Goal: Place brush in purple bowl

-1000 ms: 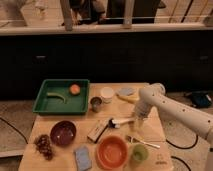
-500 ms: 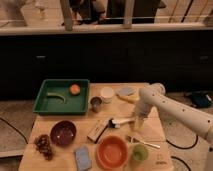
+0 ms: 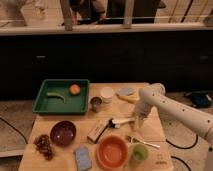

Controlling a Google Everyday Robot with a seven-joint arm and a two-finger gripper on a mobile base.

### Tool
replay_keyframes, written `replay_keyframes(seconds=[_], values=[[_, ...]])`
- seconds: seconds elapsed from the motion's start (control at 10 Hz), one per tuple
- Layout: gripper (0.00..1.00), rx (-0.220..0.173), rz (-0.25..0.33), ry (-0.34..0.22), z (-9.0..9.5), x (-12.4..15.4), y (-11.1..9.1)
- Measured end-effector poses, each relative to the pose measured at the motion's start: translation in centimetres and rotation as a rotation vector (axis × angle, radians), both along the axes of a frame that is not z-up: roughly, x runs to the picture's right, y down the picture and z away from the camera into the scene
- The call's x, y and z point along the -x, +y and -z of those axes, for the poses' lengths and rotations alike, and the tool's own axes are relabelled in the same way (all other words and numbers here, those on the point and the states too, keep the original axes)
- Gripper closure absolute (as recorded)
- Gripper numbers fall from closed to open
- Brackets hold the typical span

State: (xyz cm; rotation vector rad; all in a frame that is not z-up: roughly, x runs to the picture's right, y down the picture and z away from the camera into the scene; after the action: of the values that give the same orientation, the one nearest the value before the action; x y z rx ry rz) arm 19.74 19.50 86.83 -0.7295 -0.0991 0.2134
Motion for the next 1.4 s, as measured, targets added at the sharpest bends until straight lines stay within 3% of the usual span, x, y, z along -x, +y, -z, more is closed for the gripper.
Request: replay_keyframes(seconds=[1.4], values=[[0.2, -0.007, 0.01, -0.004, -0.2, -0.12, 0.01]])
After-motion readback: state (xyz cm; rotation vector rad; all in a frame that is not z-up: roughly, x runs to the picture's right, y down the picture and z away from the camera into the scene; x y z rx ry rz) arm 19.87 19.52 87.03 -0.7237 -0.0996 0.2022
